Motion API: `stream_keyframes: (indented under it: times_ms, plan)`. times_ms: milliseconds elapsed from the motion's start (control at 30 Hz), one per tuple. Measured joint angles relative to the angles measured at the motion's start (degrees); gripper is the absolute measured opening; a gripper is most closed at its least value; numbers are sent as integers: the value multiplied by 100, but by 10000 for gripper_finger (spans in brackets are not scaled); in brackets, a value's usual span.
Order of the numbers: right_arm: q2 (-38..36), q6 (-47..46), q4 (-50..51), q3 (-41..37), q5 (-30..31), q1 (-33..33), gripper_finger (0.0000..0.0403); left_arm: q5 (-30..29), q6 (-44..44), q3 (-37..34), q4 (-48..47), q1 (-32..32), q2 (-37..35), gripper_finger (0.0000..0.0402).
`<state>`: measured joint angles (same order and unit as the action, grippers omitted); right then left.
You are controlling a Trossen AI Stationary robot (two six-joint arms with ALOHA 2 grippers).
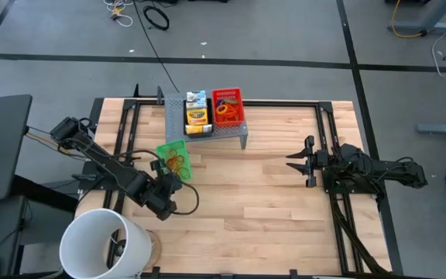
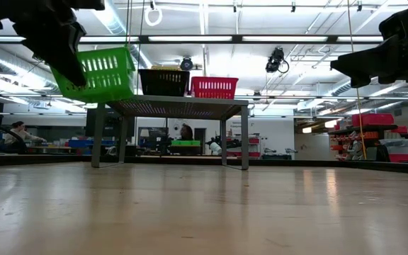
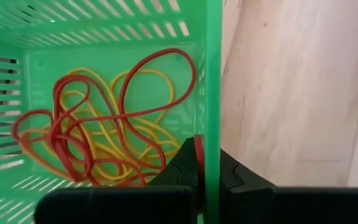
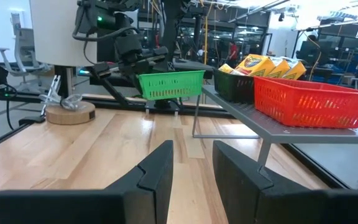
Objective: Pick & Place Office Desk Supplies
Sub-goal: Put the green bin on the shelf
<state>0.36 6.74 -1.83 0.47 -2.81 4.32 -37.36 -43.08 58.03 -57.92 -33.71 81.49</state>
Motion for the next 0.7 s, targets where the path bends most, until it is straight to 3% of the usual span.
stream_keyframes:
  times_ms: [700]
  plan:
    - [0,0,0,0,21,0,119,-310,282,556,-1295,249,-7,4]
